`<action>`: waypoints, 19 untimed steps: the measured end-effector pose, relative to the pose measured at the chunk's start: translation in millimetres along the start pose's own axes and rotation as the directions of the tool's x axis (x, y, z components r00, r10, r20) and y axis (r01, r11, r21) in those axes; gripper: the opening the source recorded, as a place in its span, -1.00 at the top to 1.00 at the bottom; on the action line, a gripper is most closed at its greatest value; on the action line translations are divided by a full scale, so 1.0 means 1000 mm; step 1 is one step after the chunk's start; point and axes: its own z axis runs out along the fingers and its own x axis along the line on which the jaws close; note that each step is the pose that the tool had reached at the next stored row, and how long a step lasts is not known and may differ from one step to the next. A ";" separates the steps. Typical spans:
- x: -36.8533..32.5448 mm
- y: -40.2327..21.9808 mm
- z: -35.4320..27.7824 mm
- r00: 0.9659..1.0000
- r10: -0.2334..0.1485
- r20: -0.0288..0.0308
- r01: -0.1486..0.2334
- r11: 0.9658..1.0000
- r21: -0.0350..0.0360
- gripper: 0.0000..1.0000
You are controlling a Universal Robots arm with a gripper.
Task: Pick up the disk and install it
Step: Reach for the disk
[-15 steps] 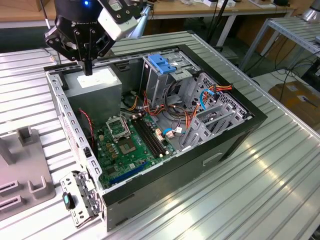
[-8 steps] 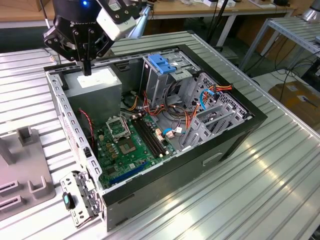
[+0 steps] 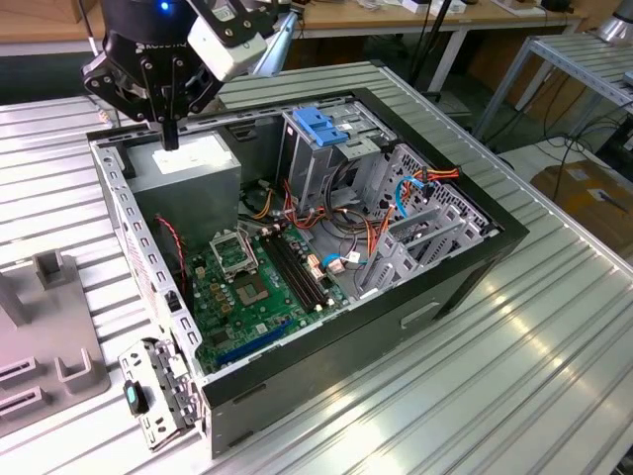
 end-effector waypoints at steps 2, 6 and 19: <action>0.0007 0.0000 -0.0001 1.000 0.000 0.000 0.000 1.000 0.000 0.79; 0.0021 -0.0002 -0.0001 1.000 0.000 0.000 0.000 1.000 0.000 0.79; 0.0106 -0.0008 -0.0003 1.000 0.000 0.000 0.000 1.000 0.000 0.79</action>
